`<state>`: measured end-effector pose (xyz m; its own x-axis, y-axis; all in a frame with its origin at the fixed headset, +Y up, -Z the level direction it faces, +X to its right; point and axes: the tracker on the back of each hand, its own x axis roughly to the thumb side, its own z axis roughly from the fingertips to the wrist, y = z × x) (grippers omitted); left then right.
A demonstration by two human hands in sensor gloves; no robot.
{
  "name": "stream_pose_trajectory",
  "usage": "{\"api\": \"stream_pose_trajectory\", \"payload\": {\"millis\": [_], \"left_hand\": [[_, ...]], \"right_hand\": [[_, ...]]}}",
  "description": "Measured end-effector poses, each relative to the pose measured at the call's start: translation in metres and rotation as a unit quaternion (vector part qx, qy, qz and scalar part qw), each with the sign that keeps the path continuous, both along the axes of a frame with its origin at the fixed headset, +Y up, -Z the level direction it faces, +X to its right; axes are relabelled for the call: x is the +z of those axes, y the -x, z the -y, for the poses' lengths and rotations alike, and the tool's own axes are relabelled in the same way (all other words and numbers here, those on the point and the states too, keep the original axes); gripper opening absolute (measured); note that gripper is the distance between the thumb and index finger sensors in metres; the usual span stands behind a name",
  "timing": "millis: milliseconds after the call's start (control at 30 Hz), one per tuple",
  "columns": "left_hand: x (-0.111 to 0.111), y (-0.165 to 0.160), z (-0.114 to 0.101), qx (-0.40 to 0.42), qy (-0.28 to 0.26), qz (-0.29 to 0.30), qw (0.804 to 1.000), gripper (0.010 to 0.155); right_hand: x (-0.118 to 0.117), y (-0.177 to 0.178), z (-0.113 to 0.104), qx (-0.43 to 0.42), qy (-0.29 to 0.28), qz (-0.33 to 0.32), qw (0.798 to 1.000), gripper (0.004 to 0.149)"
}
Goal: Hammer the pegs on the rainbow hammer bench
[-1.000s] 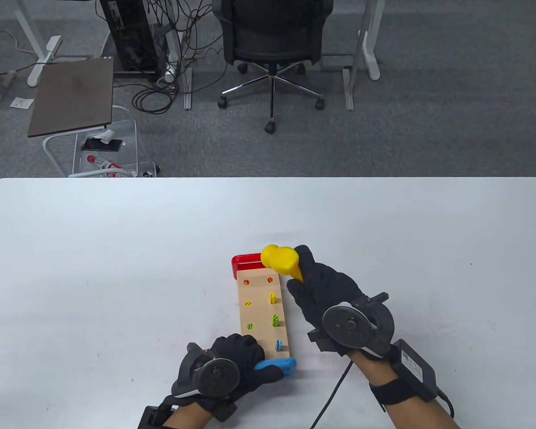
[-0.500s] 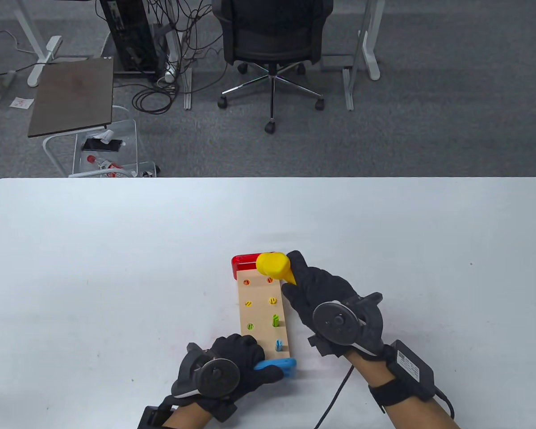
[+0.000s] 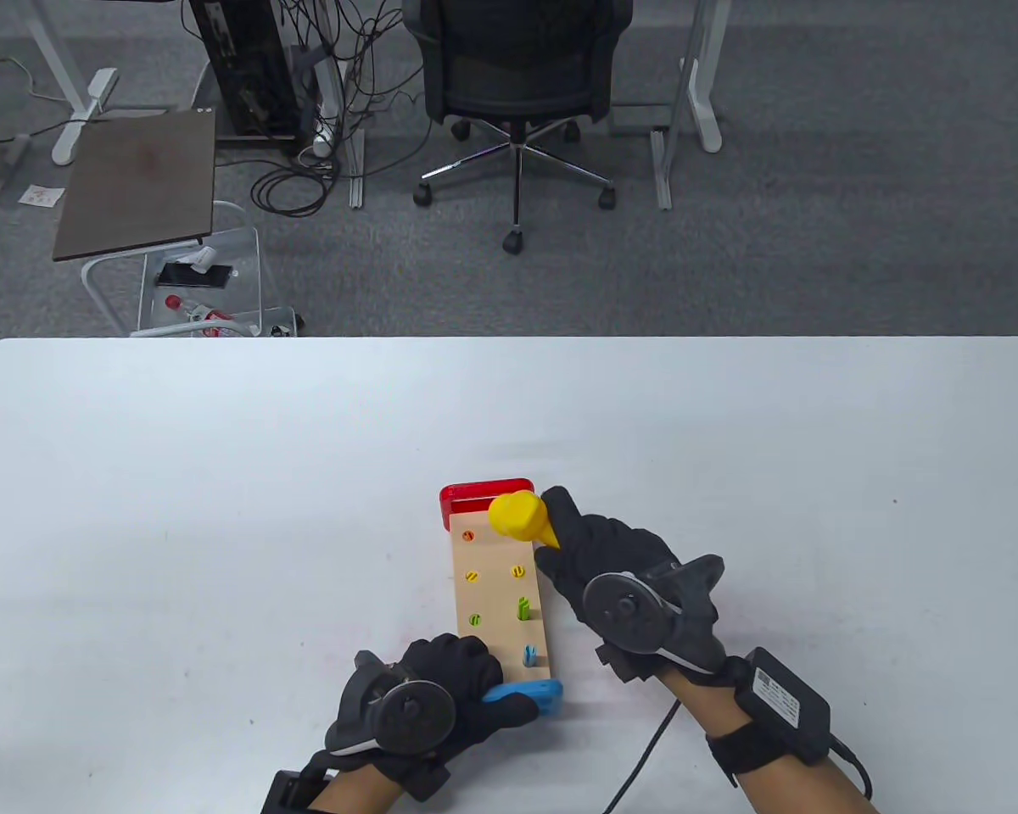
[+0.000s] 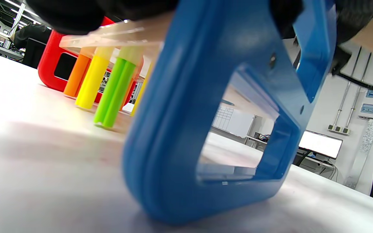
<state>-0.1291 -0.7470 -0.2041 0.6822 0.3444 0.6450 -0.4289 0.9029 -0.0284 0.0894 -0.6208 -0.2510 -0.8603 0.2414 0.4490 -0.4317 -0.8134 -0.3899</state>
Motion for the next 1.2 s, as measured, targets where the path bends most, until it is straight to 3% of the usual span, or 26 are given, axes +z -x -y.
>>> {"api": "stream_pose_trajectory", "payload": {"millis": [100,200,233,267,300,333,367,433,467,600,667,733,767,833,867,900,933,967,1033,1133,1200], "left_hand": [[0.0,0.0,0.0,-0.001,0.0,0.0,1.0,0.057],[0.0,0.0,0.0,-0.001,0.0,0.0,1.0,0.057],[0.0,0.0,0.0,0.0,0.0,0.0,1.0,0.057],[0.0,0.0,0.0,0.0,0.0,-0.002,1.0,0.057],[0.0,0.0,0.0,0.002,-0.001,0.0,1.0,0.057],[0.0,0.0,0.0,0.001,-0.001,0.0,1.0,0.057],[0.0,0.0,0.0,0.0,-0.002,0.0,1.0,0.057],[0.0,0.0,0.0,0.001,-0.001,0.0,1.0,0.057],[0.0,0.0,0.0,0.0,-0.002,0.0,1.0,0.057],[0.0,0.0,0.0,0.001,-0.002,0.001,1.0,0.057],[0.0,0.0,0.0,0.001,-0.001,0.001,1.0,0.057],[0.0,0.0,0.0,0.0,-0.001,0.001,1.0,0.057],[0.0,0.0,0.0,0.0,-0.001,0.001,1.0,0.057],[0.0,0.0,0.0,0.0,-0.001,0.001,1.0,0.057],[0.0,0.0,0.0,0.0,-0.001,0.001,1.0,0.057],[0.0,0.0,0.0,0.001,0.0,0.001,1.0,0.057],[0.0,0.0,0.0,0.001,-0.002,0.001,1.0,0.057],[0.0,0.0,0.0,0.001,-0.002,0.002,1.0,0.057],[0.0,0.0,0.0,0.0,-0.002,0.001,1.0,0.057],[0.0,0.0,0.0,-0.001,-0.003,0.0,1.0,0.057],[0.0,0.0,0.0,0.0,-0.003,0.001,1.0,0.057]], "right_hand": [[0.0,-0.001,0.01,-0.019,-0.023,-0.004,1.0,0.065],[-0.015,0.012,0.064,0.072,0.028,-0.004,0.997,0.065],[-0.028,0.024,0.099,0.191,0.115,0.006,0.975,0.064],[-0.021,0.015,0.098,0.275,0.159,0.124,0.94,0.068],[-0.022,0.016,0.102,0.194,0.134,-0.011,0.972,0.067],[-0.028,0.022,0.088,0.125,0.08,-0.024,0.989,0.065],[-0.019,0.016,0.073,0.163,0.107,0.013,0.981,0.065],[-0.014,0.01,0.049,0.104,0.042,0.007,0.994,0.065],[-0.009,0.005,0.033,0.071,0.037,0.009,0.997,0.065],[0.014,-0.012,-0.013,-0.01,-0.034,0.001,0.999,0.065],[0.024,-0.018,-0.024,-0.036,-0.061,-0.001,0.997,0.065],[0.03,-0.021,-0.02,-0.056,-0.068,-0.013,0.996,0.066],[0.03,-0.018,-0.007,-0.039,-0.053,-0.014,0.998,0.066],[0.023,-0.005,0.036,0.057,0.03,-0.02,0.998,0.065],[0.018,0.004,0.068,0.173,0.108,-0.003,0.979,0.065],[0.017,0.001,0.079,0.225,0.112,0.019,0.968,0.07],[0.019,-0.003,0.076,0.178,0.024,0.014,0.984,0.069],[0.016,-0.003,0.065,0.175,0.046,0.022,0.983,0.067],[0.019,-0.015,0.031,0.071,0.003,0.028,0.997,0.067],[0.03,-0.028,-0.013,-0.053,-0.014,0.011,0.998,0.067],[0.039,-0.028,-0.019,-0.06,-0.04,-0.006,0.997,0.067]]}}
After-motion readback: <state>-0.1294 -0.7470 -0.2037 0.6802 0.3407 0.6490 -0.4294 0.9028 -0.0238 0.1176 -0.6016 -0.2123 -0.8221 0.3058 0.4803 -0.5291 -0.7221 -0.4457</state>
